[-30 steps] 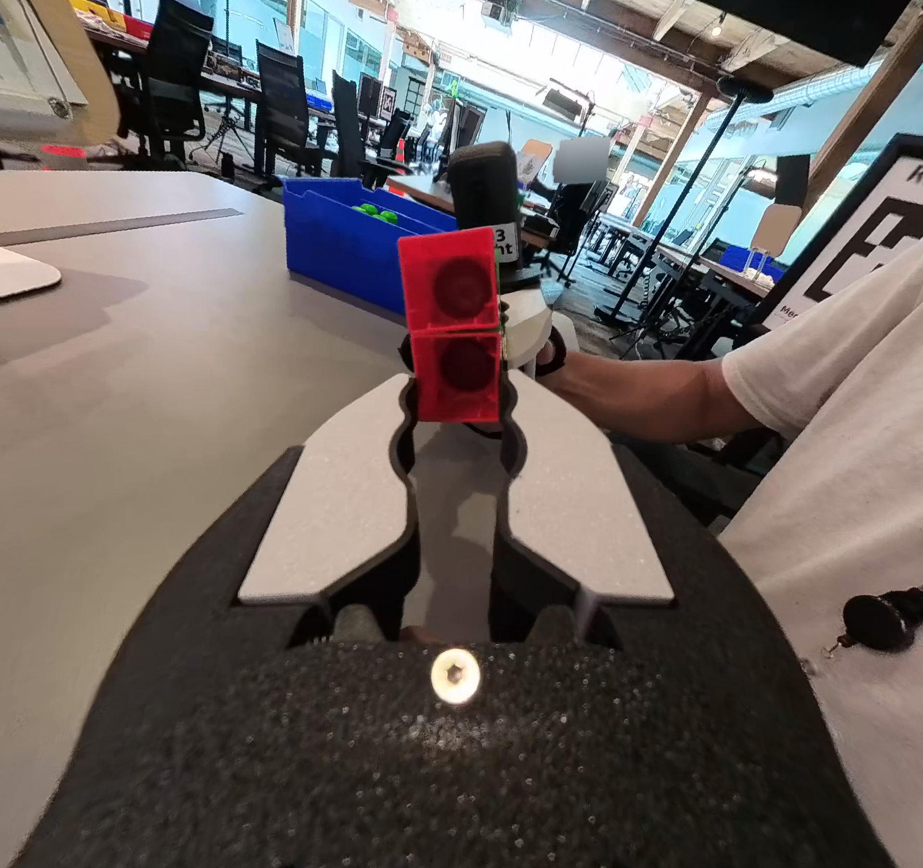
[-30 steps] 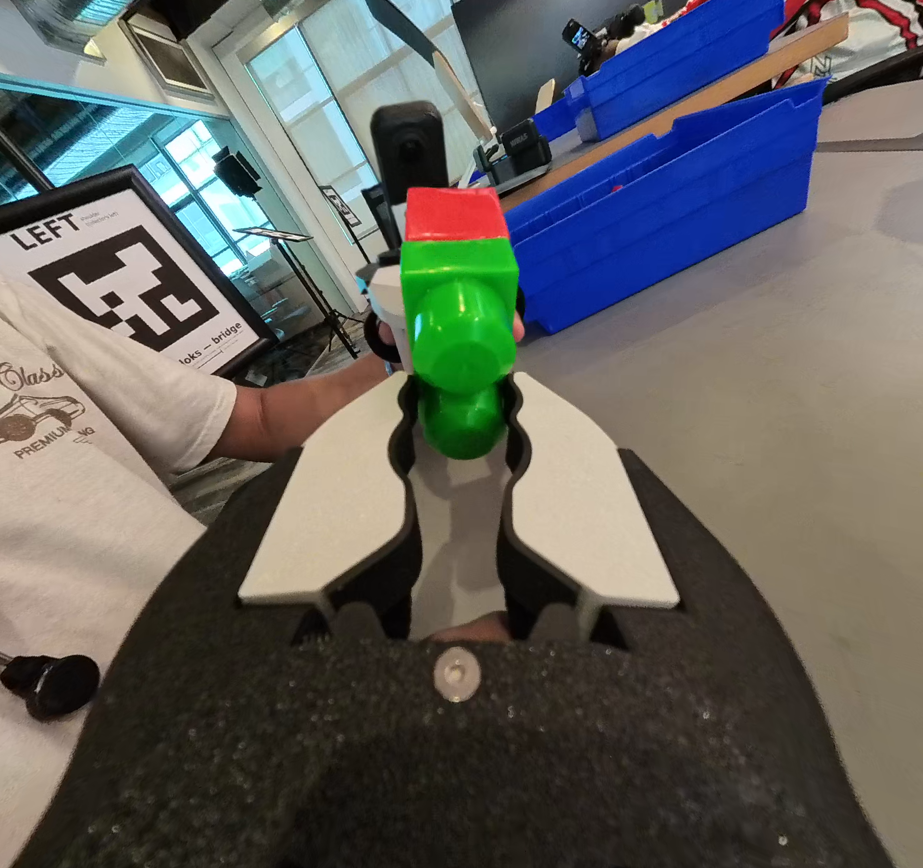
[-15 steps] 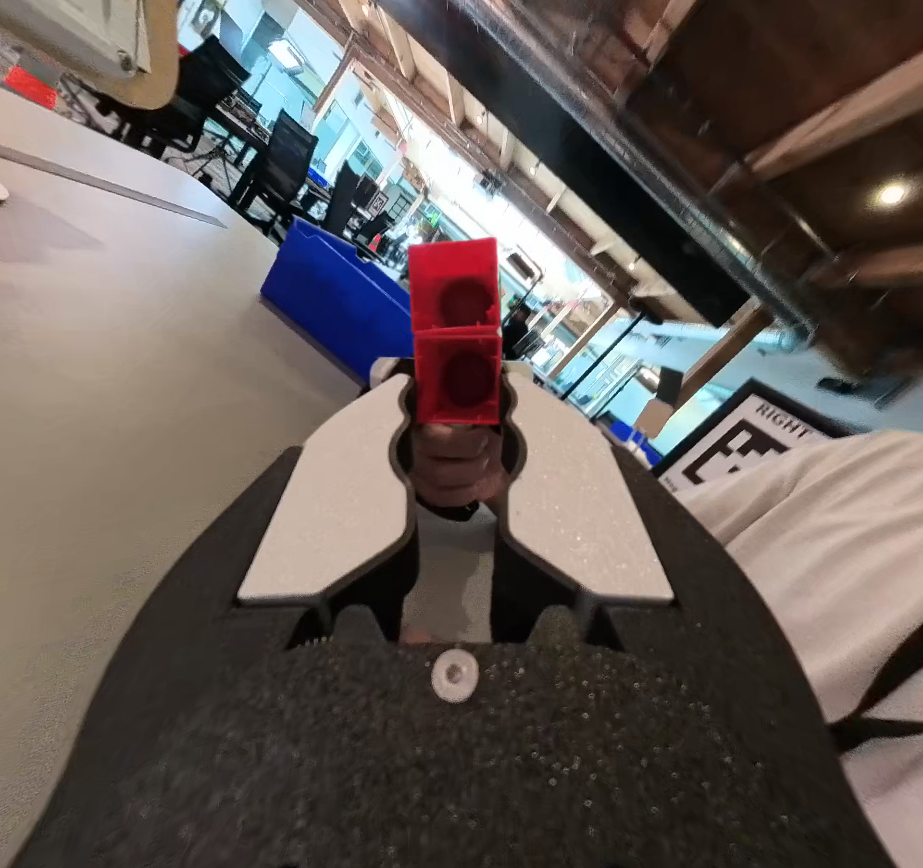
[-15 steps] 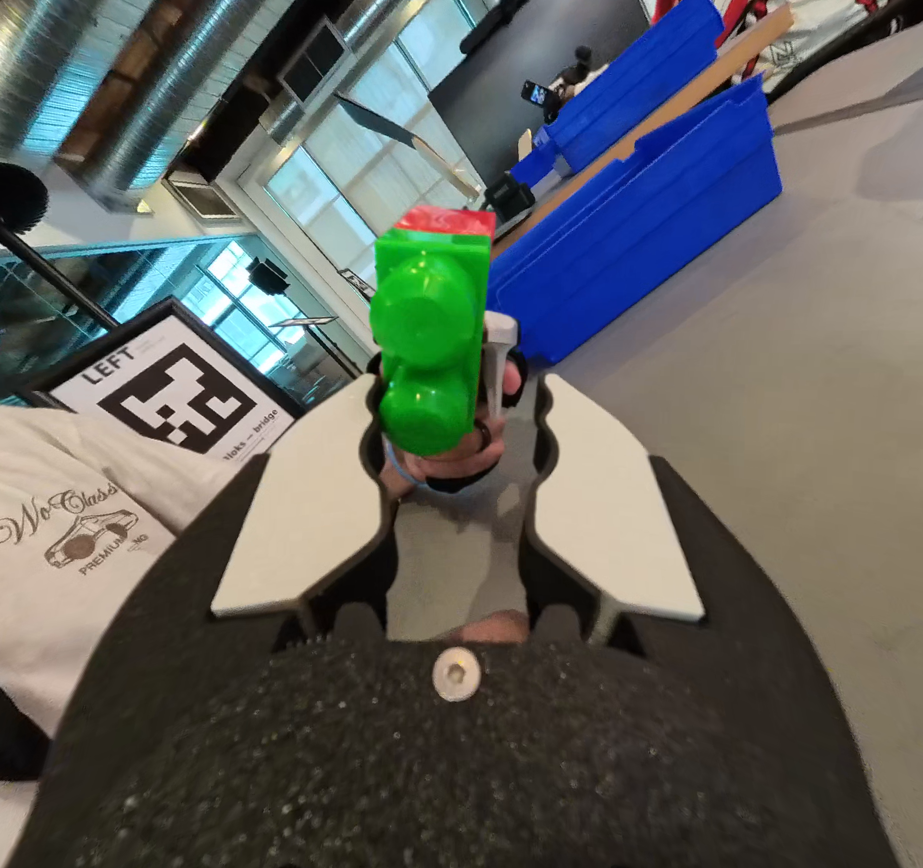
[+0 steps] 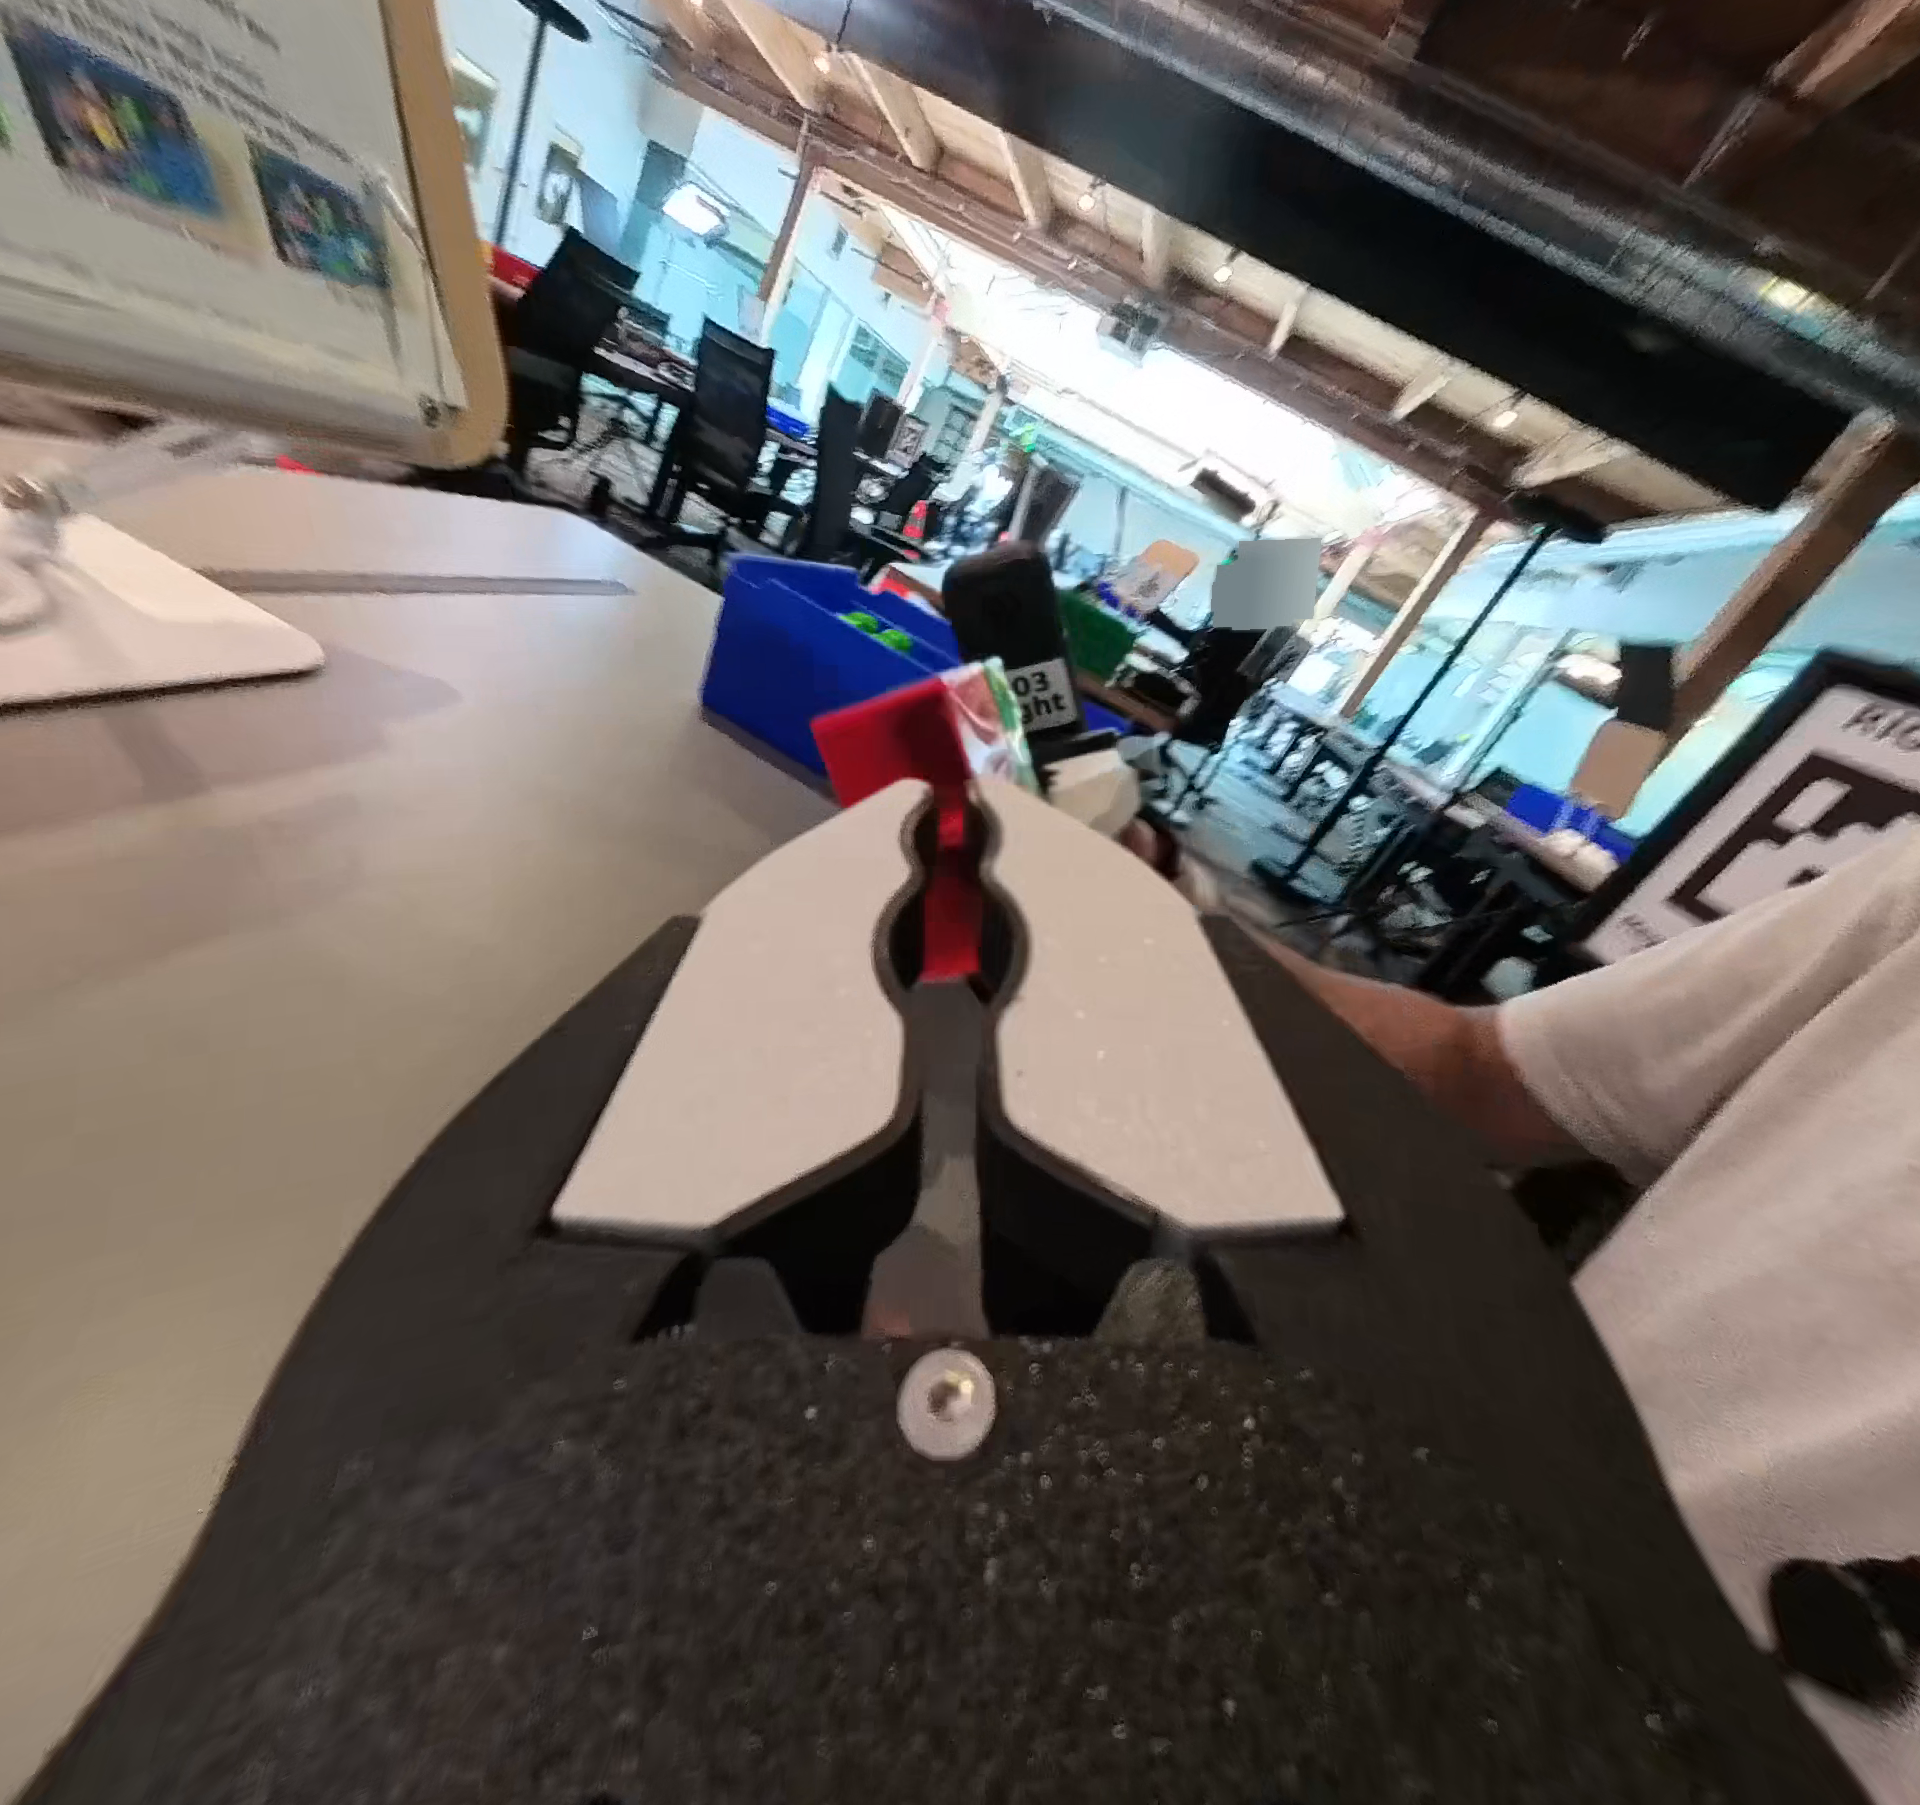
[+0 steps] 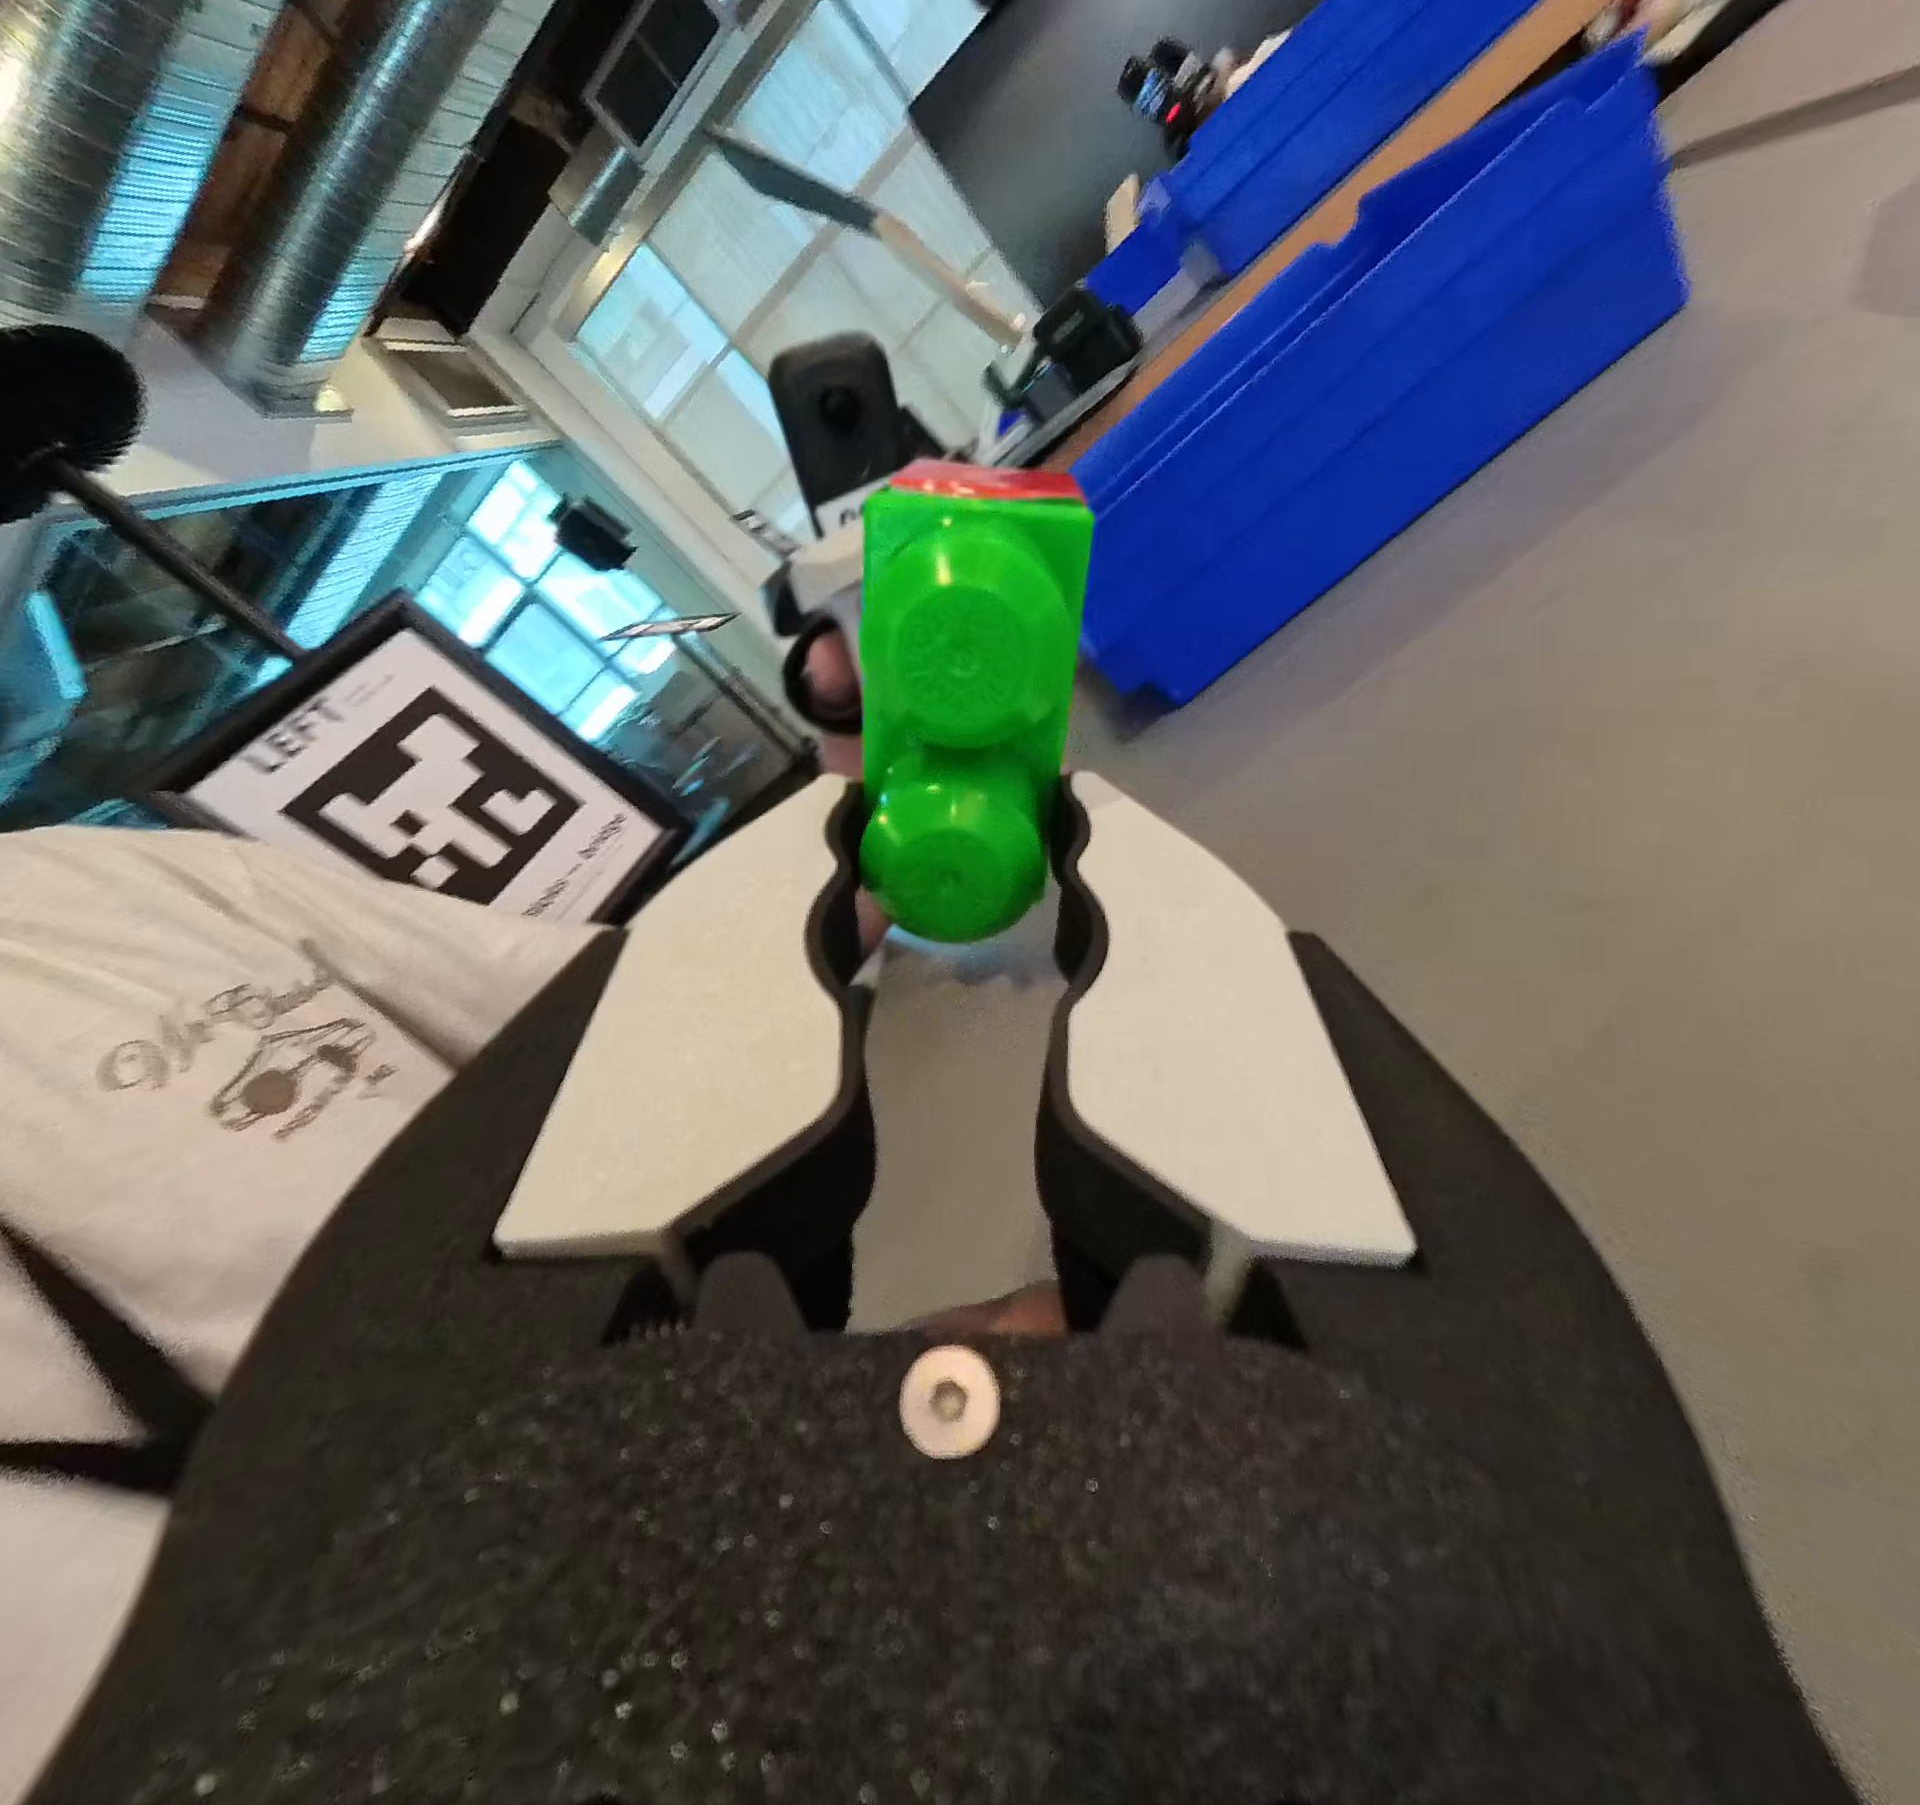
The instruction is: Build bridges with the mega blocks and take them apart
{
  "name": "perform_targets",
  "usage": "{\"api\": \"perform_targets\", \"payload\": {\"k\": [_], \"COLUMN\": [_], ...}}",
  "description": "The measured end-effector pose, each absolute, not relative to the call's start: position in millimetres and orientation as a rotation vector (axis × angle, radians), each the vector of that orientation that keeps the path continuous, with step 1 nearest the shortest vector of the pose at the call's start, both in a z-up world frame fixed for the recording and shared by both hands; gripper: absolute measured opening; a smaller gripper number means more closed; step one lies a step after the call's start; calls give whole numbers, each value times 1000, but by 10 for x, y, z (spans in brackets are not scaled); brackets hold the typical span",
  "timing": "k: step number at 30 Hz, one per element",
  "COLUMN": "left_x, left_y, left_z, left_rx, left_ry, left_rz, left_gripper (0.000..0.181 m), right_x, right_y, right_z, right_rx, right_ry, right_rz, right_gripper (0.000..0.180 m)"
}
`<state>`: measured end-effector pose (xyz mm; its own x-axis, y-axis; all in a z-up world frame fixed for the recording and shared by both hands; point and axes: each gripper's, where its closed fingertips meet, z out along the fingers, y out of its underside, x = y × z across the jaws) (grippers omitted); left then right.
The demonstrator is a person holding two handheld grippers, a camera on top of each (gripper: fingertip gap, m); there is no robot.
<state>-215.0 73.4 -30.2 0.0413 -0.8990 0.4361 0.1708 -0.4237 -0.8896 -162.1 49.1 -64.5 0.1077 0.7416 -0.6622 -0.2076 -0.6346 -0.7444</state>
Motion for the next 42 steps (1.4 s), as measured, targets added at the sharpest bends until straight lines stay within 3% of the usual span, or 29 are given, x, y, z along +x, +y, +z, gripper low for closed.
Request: {"api": "perform_targets", "payload": {"k": [7, 42], "left_x": [-2051, -2021], "left_y": [571, 389], "left_z": [-459, -661], "left_rx": [-1445, -1449], "left_ry": [1026, 1131], "left_rz": [-1369, -1357], "left_gripper": [0, 0], "right_x": [-1772, -1842], "right_y": [348, 345], "right_z": [-649, -683], "right_rx": [-1699, -1635], "right_ry": [-601, -539], "right_rz": [1734, 1826], "right_gripper": [34, 34]}}
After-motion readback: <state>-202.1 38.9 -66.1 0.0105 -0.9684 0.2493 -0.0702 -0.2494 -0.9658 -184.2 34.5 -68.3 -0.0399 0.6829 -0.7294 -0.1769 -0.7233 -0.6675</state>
